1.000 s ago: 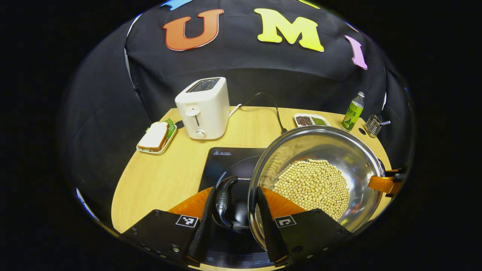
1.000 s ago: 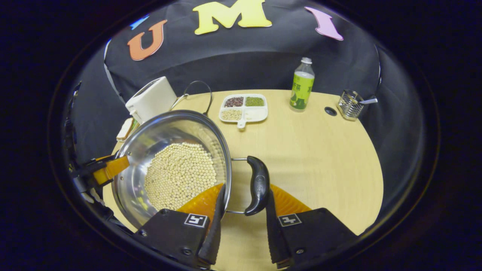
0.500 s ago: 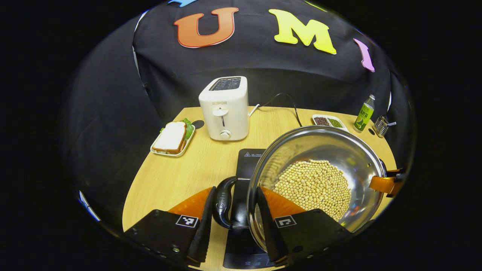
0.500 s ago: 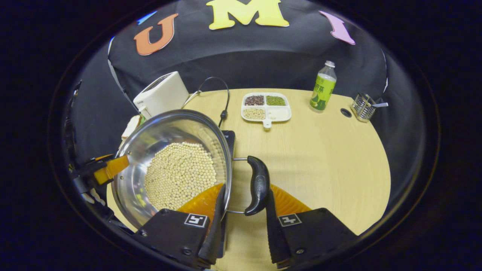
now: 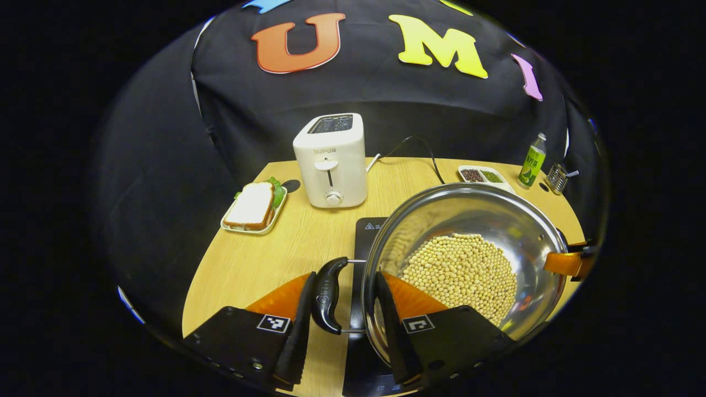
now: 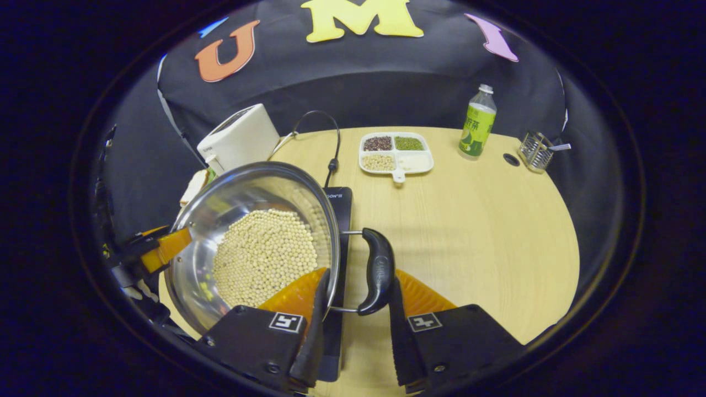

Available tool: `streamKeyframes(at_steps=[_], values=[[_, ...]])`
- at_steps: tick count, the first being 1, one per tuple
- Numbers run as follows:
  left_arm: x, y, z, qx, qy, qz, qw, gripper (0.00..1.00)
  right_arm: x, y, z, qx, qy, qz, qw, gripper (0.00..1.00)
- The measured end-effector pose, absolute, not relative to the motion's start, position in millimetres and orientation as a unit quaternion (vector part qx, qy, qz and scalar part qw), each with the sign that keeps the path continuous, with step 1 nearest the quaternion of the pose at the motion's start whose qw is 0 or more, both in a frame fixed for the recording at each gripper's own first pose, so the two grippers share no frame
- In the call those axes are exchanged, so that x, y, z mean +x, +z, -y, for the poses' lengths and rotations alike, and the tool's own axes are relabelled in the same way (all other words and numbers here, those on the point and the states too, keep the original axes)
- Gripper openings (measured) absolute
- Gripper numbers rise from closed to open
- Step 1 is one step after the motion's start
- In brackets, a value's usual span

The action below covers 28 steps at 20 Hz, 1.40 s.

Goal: First push the handle of the pot to place it horizontally, then grasp the pot with both hands and set it on the induction cooktop.

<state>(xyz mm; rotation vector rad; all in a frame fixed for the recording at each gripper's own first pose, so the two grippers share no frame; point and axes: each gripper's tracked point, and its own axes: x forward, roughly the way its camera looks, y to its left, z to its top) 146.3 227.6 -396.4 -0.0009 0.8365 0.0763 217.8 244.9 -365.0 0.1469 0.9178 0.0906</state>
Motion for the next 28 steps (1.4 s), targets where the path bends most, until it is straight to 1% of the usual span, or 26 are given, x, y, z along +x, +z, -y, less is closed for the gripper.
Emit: streamKeyframes(at_steps=[8, 13, 18, 20, 21, 22, 23, 24, 25, 28], values=[[145.8, -395.8, -228.6, 0.006, 0.037, -0.393, 0.919, 0.59, 219.5, -364.4, -244.4, 0.078, 0.040, -0.427, 0.900, 0.53], [145.4, -394.5, -229.1, 0.016, 0.031, -0.390, 0.920, 0.60, 220.3, -364.0, -243.2, 0.079, 0.040, -0.420, 0.903, 0.56], [145.7, -394.1, -229.2, 0.017, 0.027, -0.392, 0.919, 0.61, 221.8, -362.6, -243.7, 0.086, 0.039, -0.415, 0.905, 0.57], [146.3, -390.7, -229.7, 0.015, 0.026, -0.387, 0.922, 0.64, 222.5, -363.3, -239.7, 0.082, 0.037, -0.407, 0.909, 0.61], [149.3, -385.8, -228.3, 0.008, 0.021, -0.374, 0.927, 0.59, 223.7, -361.8, -235.2, 0.070, 0.033, -0.404, 0.912, 0.72], [149.0, -381.5, -229.9, 0.010, 0.026, -0.365, 0.930, 0.77, 224.6, -359.7, -233.1, 0.060, 0.037, -0.395, 0.916, 0.76], [150.6, -377.0, -235.1, 0.020, 0.034, -0.358, 0.933, 0.96, 227.8, -356.9, -233.8, 0.054, 0.049, -0.383, 0.921, 0.87], [148.8, -373.8, -236.4, 0.023, 0.035, -0.354, 0.934, 0.96, 228.2, -353.6, -236.4, 0.043, 0.059, -0.377, 0.923, 0.87], [147.8, -370.4, -238.6, 0.026, 0.040, -0.352, 0.935, 0.97, 227.1, -351.8, -233.2, 0.031, 0.060, -0.373, 0.926, 0.82], [143.8, -361.6, -243.1, 0.031, 0.053, -0.342, 0.938, 0.97, 231.5, -339.5, -228.9, 0.018, 0.063, -0.342, 0.937, 0.83]])
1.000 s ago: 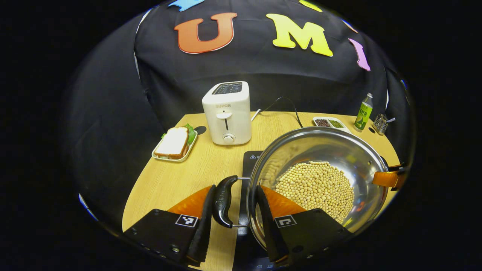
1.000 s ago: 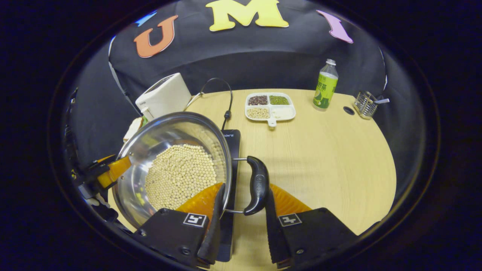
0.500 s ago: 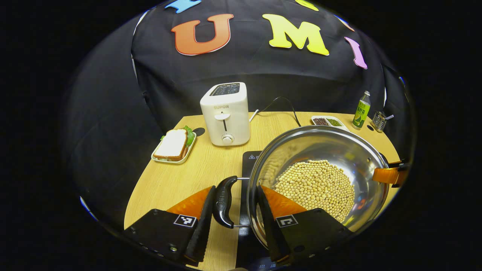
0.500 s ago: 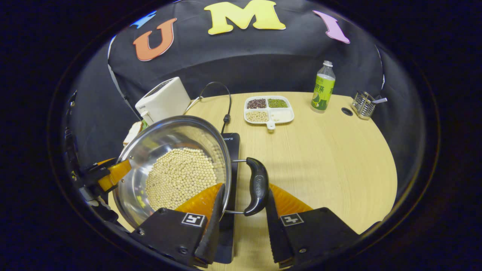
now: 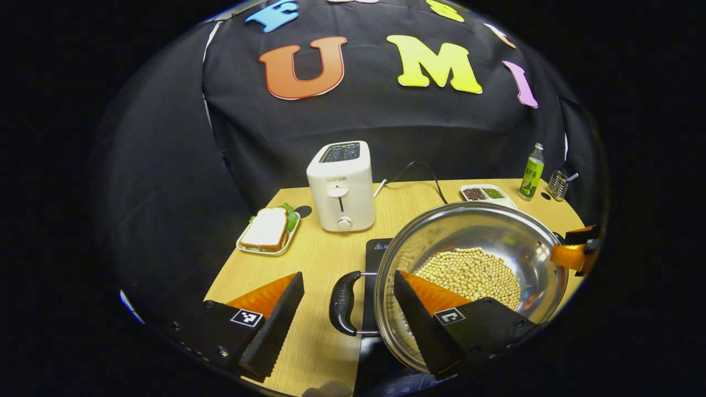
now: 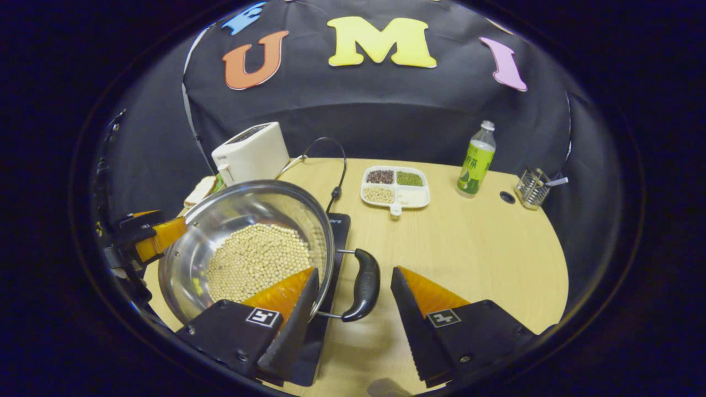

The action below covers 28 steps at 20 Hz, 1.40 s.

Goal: First push the handle of the pot to place it horizontally, then grasp the pot with both hands and set it on the induction cooktop.

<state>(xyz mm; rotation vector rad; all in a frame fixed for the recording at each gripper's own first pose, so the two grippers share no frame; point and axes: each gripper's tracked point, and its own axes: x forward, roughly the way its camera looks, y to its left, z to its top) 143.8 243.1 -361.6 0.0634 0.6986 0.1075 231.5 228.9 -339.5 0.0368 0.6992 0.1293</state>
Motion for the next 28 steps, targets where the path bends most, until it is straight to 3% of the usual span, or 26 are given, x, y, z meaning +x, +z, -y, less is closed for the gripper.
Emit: streamKeyframes(at_steps=[15, 20, 22, 23, 28], values=[[121.3, -299.7, -233.9, 0.062, 0.076, -0.290, 0.952, 0.97, 216.2, -283.3, -215.4, -0.028, 0.075, -0.274, 0.958, 0.84], [93.8, -228.4, -181.5, 0.035, 0.077, -0.228, 0.970, 0.97, 179.4, -209.3, -182.4, -0.014, 0.087, -0.210, 0.974, 0.84], [79.0, -201.0, -149.0, 0.029, 0.074, -0.210, 0.974, 0.96, 161.1, -186.1, -155.9, -0.014, 0.083, -0.186, 0.979, 0.89], [73.5, -185.8, -133.2, 0.030, 0.071, -0.201, 0.977, 0.97, 149.9, -174.0, -144.3, -0.011, 0.081, -0.175, 0.981, 1.00], [46.6, -106.9, -39.8, 0.017, 0.053, -0.136, 0.989, 0.96, 95.1, -119.3, -60.7, 0.015, 0.067, -0.129, 0.989, 1.00]])
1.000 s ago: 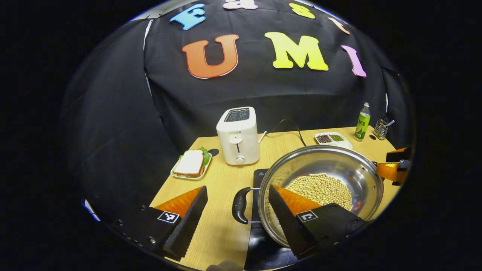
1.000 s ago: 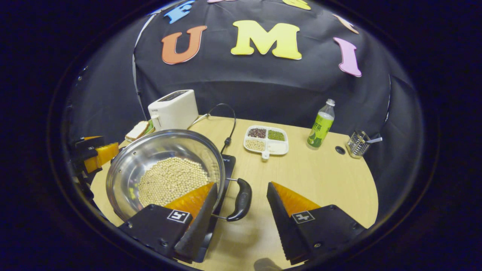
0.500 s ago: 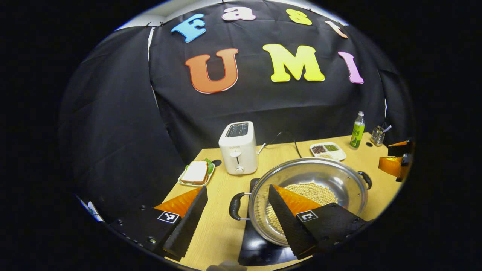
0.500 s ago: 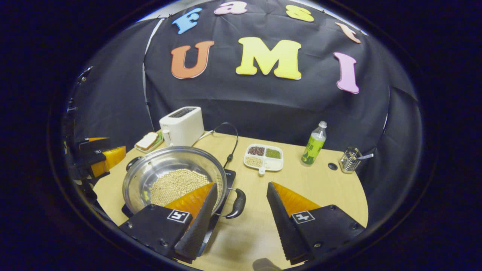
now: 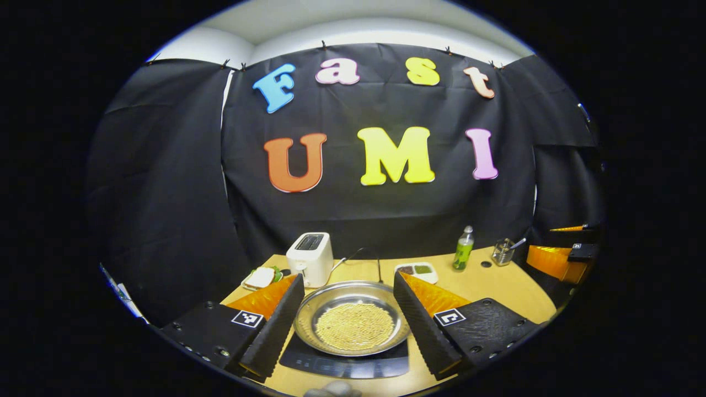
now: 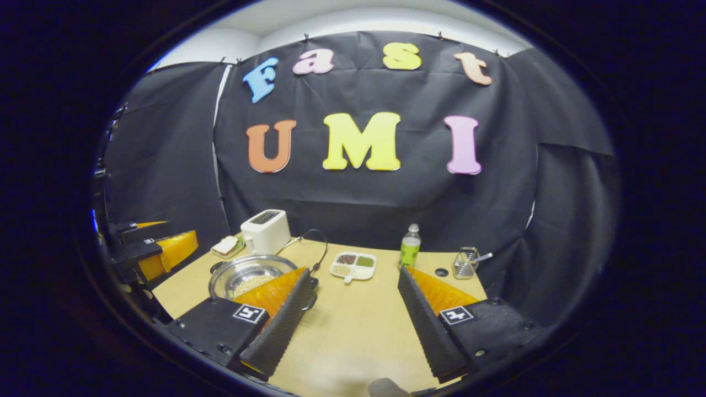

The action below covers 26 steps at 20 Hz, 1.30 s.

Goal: First push the handle of the pot to place it horizontally, then grasp the pot with both hands and set it on the induction cooktop.

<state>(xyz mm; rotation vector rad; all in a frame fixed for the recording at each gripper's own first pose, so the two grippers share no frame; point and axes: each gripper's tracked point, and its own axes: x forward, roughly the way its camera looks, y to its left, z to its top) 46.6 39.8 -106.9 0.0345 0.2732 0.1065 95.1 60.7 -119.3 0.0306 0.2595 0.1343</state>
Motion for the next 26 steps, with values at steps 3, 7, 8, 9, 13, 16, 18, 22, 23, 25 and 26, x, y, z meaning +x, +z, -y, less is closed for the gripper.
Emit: streamKeyframes(at_steps=[3, 7, 8, 9, 13, 16, 18, 22, 23, 25, 26], values=[[29.4, -74.6, 14.1, 0.025, 0.043, -0.106, 0.993, 0.96, 61.6, -97.4, -5.8, 0.025, 0.053, -0.113, 0.992, 1.00], [4.8, -48.8, 75.2, 0.016, 0.029, -0.082, 0.996, 0.96, 23.5, -72.8, 58.1, 0.043, 0.033, -0.076, 0.996, 1.00], [-2.3, -45.0, 85.5, 0.015, 0.030, -0.080, 0.996, 0.96, 14.3, -66.9, 70.0, 0.045, 0.033, -0.068, 0.996, 1.00], [-6.7, -40.4, 94.0, 0.016, 0.030, -0.076, 0.997, 0.96, 6.7, -63.7, 81.1, 0.046, 0.030, -0.062, 0.997, 0.97], [-25.2, -22.8, 117.3, 0.024, 0.033, -0.063, 0.997, 0.96, -16.6, -55.1, 108.5, 0.043, 0.023, -0.050, 0.998, 0.96], [-34.7, -16.4, 122.6, 0.026, 0.040, -0.062, 0.997, 0.96, -25.2, -49.7, 115.1, 0.040, 0.022, -0.046, 0.998, 0.97], [-38.7, -16.6, 125.0, 0.025, 0.039, -0.066, 0.997, 0.96, -30.1, -46.0, 116.5, 0.041, 0.018, -0.044, 0.998, 0.96], [-36.3, -17.6, 111.2, 0.035, 0.041, -0.069, 0.996, 0.96, -31.8, -39.2, 106.7, 0.046, 0.020, -0.040, 0.998, 0.96], [-35.3, -15.5, 108.0, 0.034, 0.041, -0.066, 0.996, 0.96, -30.8, -39.4, 102.3, 0.047, 0.024, -0.045, 0.998, 0.96], [-31.5, -17.3, 106.3, 0.028, 0.036, -0.072, 0.996, 0.96, -28.2, -39.0, 101.7, 0.047, 0.018, -0.053, 0.997, 0.97], [-29.5, -16.4, 104.0, 0.027, 0.034, -0.073, 0.996, 0.96, -26.0, -36.3, 101.0, 0.049, 0.017, -0.052, 0.997, 0.97]])
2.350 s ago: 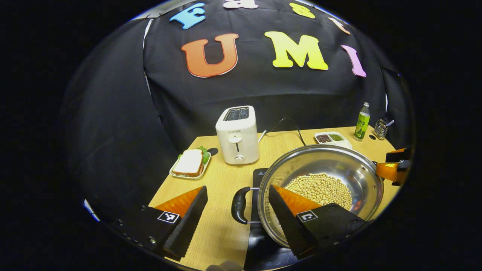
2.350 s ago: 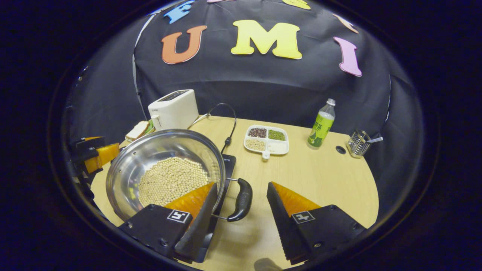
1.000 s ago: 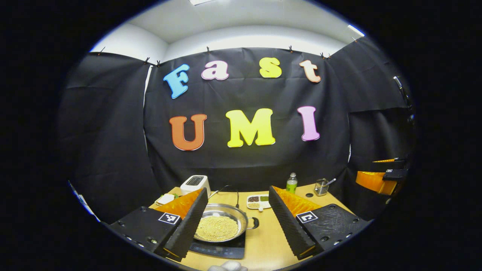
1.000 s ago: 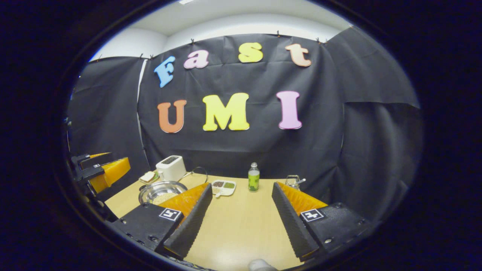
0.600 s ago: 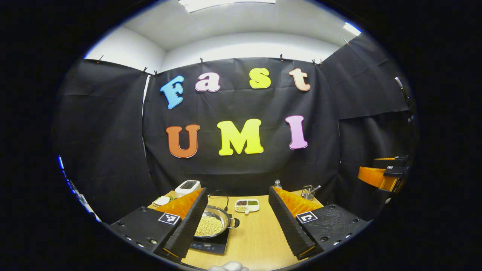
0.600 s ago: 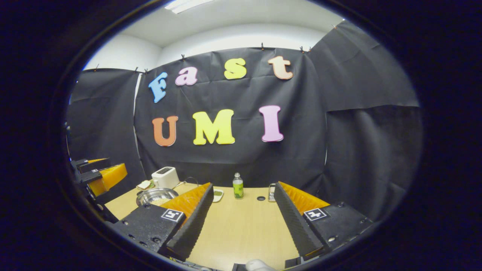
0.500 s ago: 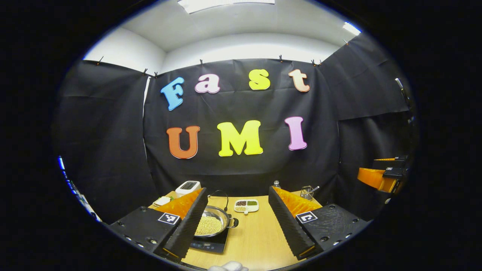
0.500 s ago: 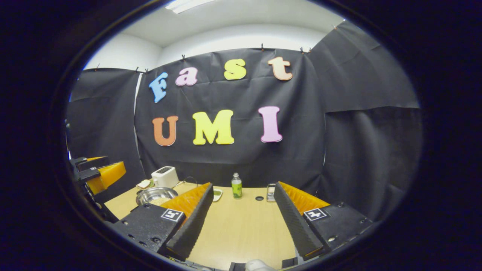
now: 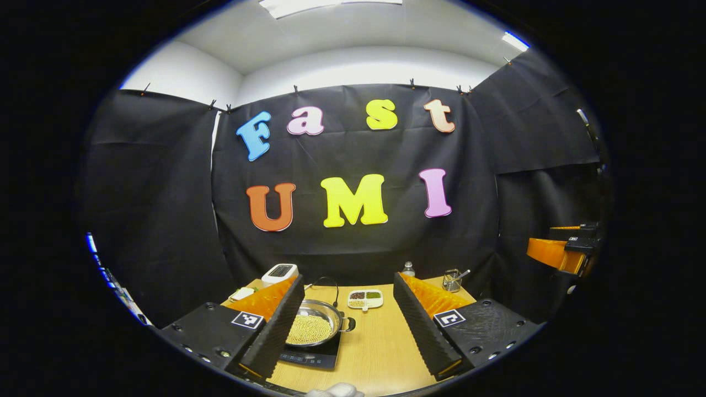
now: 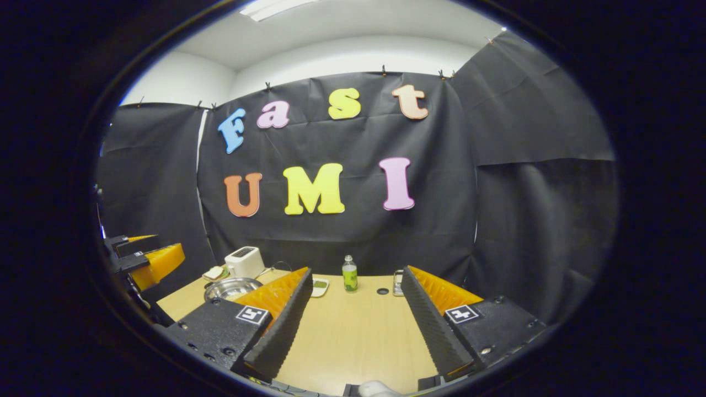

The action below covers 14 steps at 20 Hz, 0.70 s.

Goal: First push the handle of the pot to place it horizontally, then grasp the pot with both hands and set it on the induction cooktop.

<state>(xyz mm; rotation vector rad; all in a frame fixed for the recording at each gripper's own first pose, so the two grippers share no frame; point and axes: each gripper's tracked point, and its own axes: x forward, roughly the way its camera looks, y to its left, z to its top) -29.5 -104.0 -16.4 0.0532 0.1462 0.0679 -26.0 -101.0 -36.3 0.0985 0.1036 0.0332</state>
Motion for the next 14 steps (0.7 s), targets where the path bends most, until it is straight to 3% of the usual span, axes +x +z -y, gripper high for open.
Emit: streamKeyframes(at_steps=[14], values=[[1.1, -2.4, 88.8, 0.023, 0.026, -0.053, 0.998, 0.96, -9.6, -20.0, 90.2, 0.030, -0.002, -0.049, 0.998, 0.97]])
